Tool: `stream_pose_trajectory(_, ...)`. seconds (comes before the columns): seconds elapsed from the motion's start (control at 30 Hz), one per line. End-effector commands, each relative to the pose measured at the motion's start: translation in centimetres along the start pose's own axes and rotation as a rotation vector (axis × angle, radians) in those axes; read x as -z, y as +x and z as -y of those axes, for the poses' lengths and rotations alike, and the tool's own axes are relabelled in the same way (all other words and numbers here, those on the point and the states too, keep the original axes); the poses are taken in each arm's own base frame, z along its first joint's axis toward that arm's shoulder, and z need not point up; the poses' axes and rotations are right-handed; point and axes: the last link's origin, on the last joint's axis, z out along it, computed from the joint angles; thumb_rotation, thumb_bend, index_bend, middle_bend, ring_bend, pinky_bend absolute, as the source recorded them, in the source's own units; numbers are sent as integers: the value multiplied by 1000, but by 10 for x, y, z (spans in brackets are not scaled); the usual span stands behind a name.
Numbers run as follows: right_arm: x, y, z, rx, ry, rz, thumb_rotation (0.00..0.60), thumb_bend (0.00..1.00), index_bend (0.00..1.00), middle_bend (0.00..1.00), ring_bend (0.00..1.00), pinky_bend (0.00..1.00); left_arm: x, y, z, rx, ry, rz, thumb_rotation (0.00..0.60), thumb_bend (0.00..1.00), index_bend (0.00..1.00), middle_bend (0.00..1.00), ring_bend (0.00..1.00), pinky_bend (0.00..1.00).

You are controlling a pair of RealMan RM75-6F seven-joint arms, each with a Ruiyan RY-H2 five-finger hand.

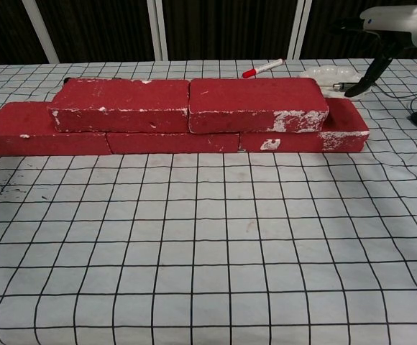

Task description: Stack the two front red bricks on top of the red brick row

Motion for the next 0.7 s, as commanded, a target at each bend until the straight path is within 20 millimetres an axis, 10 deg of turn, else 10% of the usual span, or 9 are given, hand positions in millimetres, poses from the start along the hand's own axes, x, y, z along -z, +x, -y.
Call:
stream_pose_trajectory(0.03, 2, 2, 0, -3, 2, -7, 600, 0, 0, 6, 0, 141, 17, 8, 7, 32, 28, -31, 600, 53, 49, 123, 0, 96)
stream_pose_trajectory(0.4, 40, 14, -19, -1, -18, -65, 600, 0, 0, 15, 0, 141, 107, 18, 36, 175, 100, -204, 600, 53, 70, 123, 0, 95)
stream_pose_trajectory(0.7, 125, 12, -60, 94, -22, -197, 600, 0, 0, 16, 0, 141, 152, -22, 50, 335, -39, -352, 600, 52, 71, 122, 0, 93)
